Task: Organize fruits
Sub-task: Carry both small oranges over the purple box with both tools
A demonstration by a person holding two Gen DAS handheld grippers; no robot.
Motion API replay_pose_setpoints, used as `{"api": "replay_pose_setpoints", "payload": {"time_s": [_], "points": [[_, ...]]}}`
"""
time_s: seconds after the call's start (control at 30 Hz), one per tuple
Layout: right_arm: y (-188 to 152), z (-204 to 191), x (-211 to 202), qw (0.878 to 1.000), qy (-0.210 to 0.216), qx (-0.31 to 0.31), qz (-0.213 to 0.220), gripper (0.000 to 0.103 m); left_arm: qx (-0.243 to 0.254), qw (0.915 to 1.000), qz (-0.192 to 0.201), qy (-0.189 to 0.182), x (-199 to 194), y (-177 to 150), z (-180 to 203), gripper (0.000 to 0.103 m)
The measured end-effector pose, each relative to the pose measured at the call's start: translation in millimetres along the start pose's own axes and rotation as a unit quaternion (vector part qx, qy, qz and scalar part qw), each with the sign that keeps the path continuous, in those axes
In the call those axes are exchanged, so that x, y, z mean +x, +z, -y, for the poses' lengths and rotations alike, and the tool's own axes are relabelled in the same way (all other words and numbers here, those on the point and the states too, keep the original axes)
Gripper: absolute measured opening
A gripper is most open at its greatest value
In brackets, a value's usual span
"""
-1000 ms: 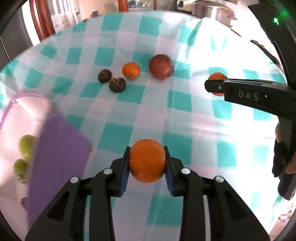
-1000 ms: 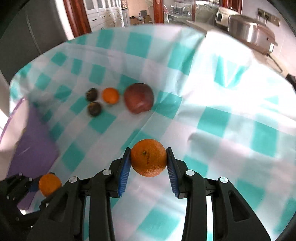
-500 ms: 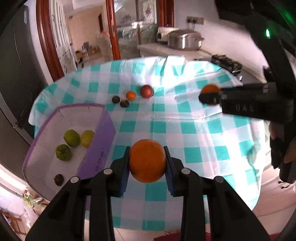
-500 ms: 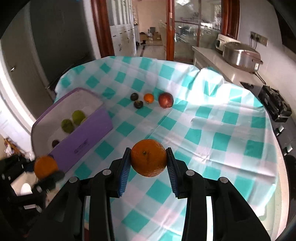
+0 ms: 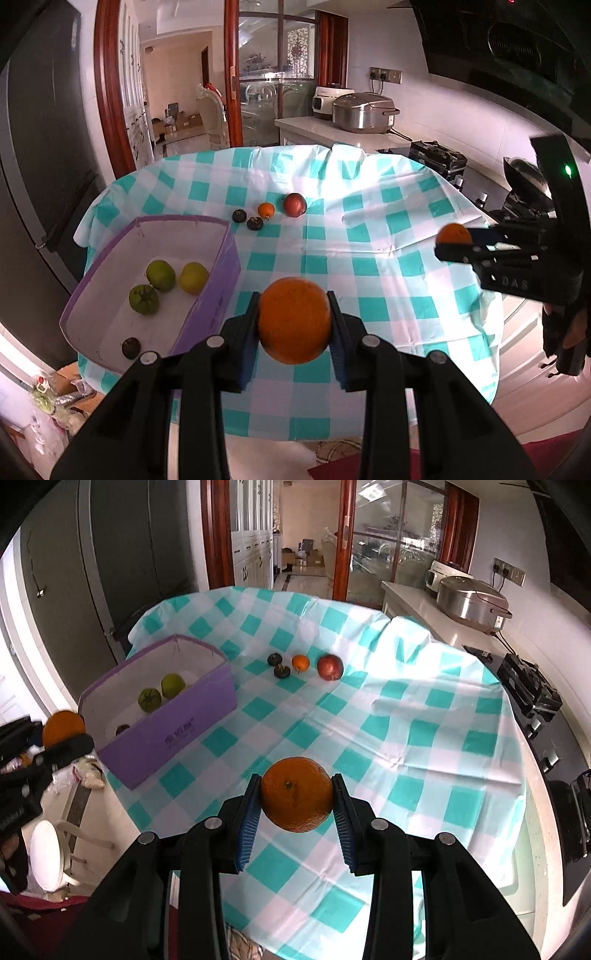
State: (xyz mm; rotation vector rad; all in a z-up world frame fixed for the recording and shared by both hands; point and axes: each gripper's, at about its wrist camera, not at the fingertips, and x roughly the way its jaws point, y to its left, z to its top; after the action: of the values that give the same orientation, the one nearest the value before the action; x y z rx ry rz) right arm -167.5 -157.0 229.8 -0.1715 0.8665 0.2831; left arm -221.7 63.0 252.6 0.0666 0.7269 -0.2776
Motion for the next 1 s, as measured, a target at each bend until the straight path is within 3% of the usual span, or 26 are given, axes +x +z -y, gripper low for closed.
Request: {"api": "replay_pose_setpoints", "payload": {"time_s": [0.2, 0.37, 0.5, 0.73, 0.9, 1.0], "points": [[3, -17, 21, 0.999, 0.021, -0.025, -0.02, 0.037, -0.029, 0.9995, -0.002, 0.009, 11, -2, -21, 0.033], [33, -52, 59, 0.995, 0.074, -0.059, -0.032, 0.037, -0.081, 0.996, -0.011, 0.034, 32, -1, -58, 0.033], [74, -88, 98, 0.987, 0.134, -0.079, -0.046, 0.037, -0.15, 0.986, -0.024, 0.069, 49, 1, -107, 0.033], [153, -162, 168, 0.965, 0.213, -0.144, -0.055, 0.038, -0.237, 0.9605, -0.076, 0.124, 88, -9, -174, 0.033], [177, -202, 233, 0.953, 0.228, -0.177, -0.096, 0.038, -0.248, 0.9479, -0.139, 0.145, 127, -18, -195, 0.034], [169, -223, 273, 0.944, 0.196, -0.223, -0.143, 0.038, -0.255, 0.9395, -0.178, 0.145, 151, -22, -202, 0.034]]}}
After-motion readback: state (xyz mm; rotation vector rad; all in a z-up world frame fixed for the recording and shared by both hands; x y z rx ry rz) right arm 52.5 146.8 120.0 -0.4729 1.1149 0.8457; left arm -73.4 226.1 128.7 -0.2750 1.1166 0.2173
